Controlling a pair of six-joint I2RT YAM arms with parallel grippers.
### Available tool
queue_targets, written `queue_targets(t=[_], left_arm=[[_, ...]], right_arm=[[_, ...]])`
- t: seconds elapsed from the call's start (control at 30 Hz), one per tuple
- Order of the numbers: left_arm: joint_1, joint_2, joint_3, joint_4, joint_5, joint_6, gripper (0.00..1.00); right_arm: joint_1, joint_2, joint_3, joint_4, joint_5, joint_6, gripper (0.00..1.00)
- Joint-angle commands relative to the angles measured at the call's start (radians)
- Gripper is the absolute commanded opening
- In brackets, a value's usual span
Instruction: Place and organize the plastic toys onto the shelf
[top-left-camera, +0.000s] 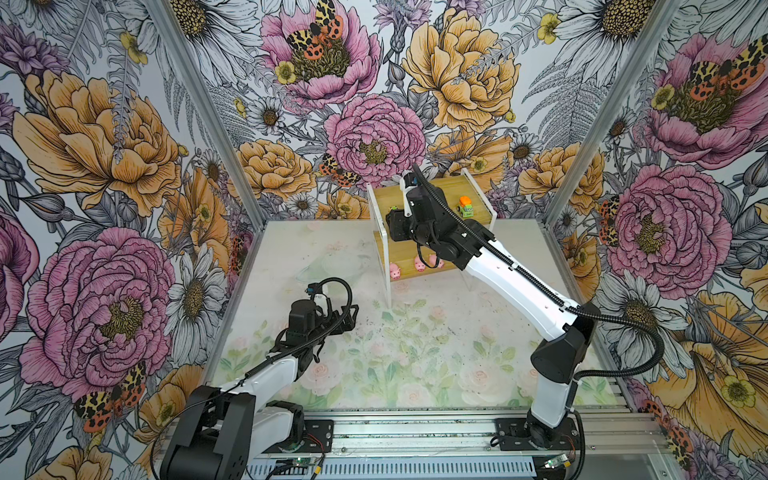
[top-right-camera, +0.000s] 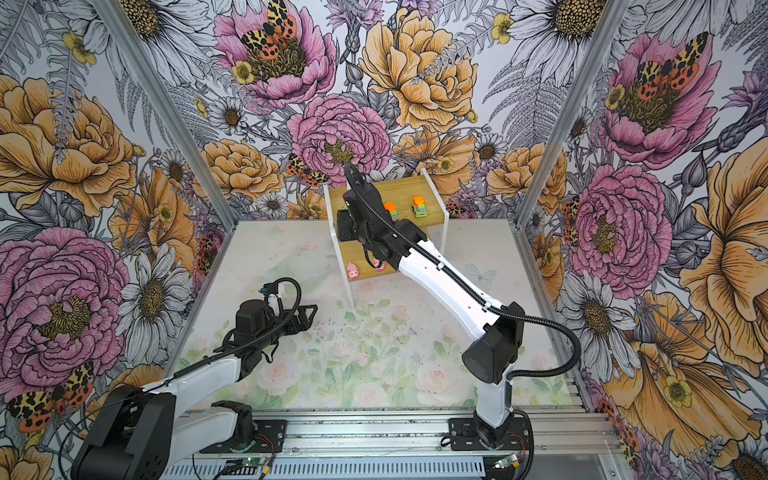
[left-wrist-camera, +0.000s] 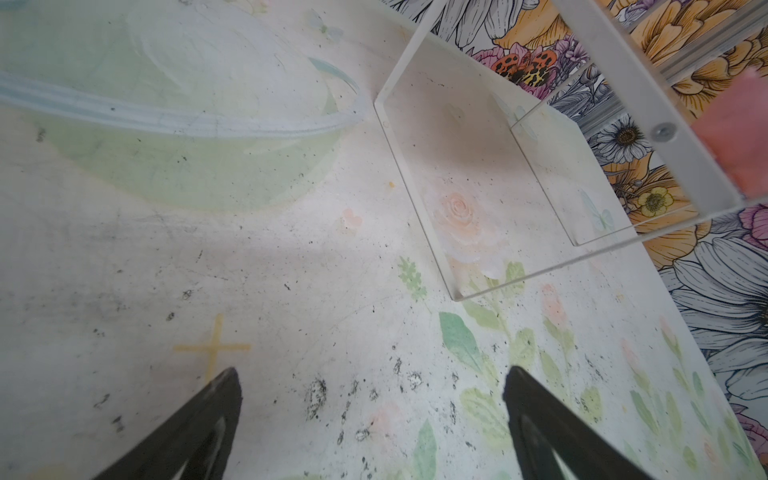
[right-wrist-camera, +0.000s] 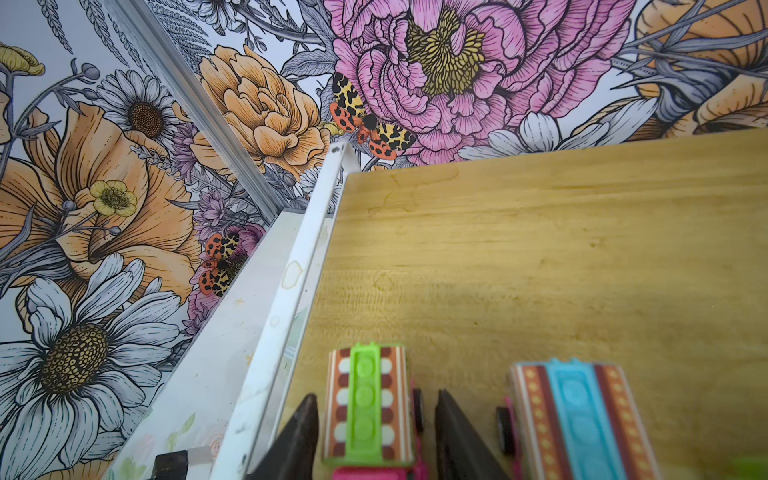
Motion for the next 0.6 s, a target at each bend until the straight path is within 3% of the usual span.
queue_targets(t=[0.0,0.4,0.57], left_arm=[[0.011,0.001,0.010,0.025,0.027,0.002,0.99],[0.013,0.003,0.012,0.025,0.027,0.002,0.99],[0.012,0.002,0.010,0.025,0.026,0.002,0.99]], right_arm=[[0.006,-0.031,-0.015,-0.011,-0.008,0.000,0.50],[0.027,-0.121,-0.078,-0.010,-0.015,0.002,0.58],[0.031,-0.231,-0.184,-0.011,-0.024,0.016,0.61]])
